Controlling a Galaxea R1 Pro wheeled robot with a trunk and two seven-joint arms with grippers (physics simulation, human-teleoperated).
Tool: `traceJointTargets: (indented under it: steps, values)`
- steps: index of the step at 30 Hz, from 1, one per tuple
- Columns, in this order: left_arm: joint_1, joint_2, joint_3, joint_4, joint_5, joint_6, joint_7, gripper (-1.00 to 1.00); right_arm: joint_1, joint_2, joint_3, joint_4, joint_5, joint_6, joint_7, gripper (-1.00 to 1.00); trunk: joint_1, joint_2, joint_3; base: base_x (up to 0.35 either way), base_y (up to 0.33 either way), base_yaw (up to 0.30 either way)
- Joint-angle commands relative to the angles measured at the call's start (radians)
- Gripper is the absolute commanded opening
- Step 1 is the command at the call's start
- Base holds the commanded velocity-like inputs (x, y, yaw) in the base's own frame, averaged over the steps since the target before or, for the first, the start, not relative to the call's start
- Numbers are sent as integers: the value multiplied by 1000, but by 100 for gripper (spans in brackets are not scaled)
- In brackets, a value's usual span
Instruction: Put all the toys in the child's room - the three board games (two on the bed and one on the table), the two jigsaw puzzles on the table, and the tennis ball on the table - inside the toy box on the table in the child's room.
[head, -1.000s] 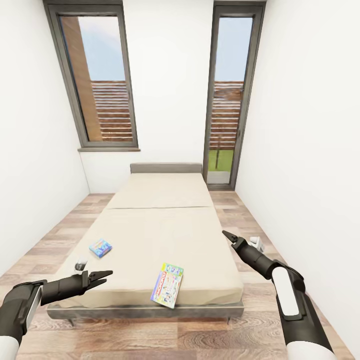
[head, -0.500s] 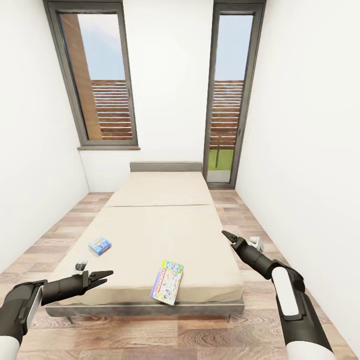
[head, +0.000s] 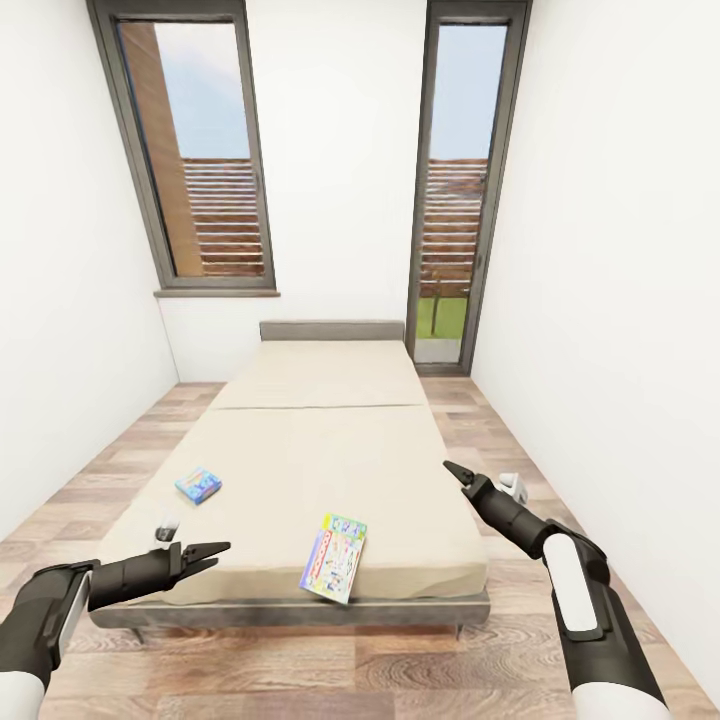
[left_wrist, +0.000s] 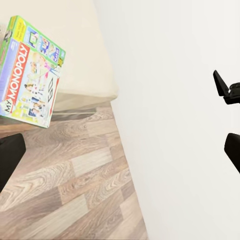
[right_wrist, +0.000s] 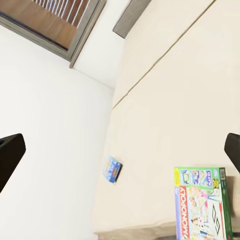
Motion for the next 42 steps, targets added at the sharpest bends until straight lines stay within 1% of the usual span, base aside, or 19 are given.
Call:
traceJointTargets:
  steps: [1,3,5,8,10,13,17,20,42]
  values:
    - [-1,-1,3,-1,-10,7,-8,100,-1,1,-4,-1,0,7,6,100,4,-8,-4,0,0,0]
    - [-1,-1,3,-1,-10,3,-7,100,0,0,-3,-5,0,8,17,100,12,-22,-11,0,0,0]
    - [-1,-3,3,-1,-10,2,-6,100,0,-1,-2,-17,0,9,43,100,19,-36,-17,0,0,0]
    - [-1,-16,2,-1,-14,0,-6,100,4,-5,-1,-40,0,12,130,100,31,-57,-26,0,0,0]
    - [-1,-22,2,-1,-16,0,-4,100,6,-7,-1,-44,2,16,171,100,38,-71,-32,0,0,0]
    - [-1,-32,1,-1,-17,0,13,100,8,-8,-1,-48,7,23,206,100,50,-92,-42,0,0,0]
    - [-1,-37,1,-1,-11,0,45,100,9,-9,-2,-48,12,25,219,100,65,-120,-54,0,0,0]
    - [-1,-36,2,-1,-10,2,53,100,9,-9,-2,-48,13,24,220,100,77,-141,-64,0,0,0]
    - [-3,-36,7,-1,-9,3,57,100,9,-11,-4,-37,17,25,215,100,161,-295,-133,0,0,0]
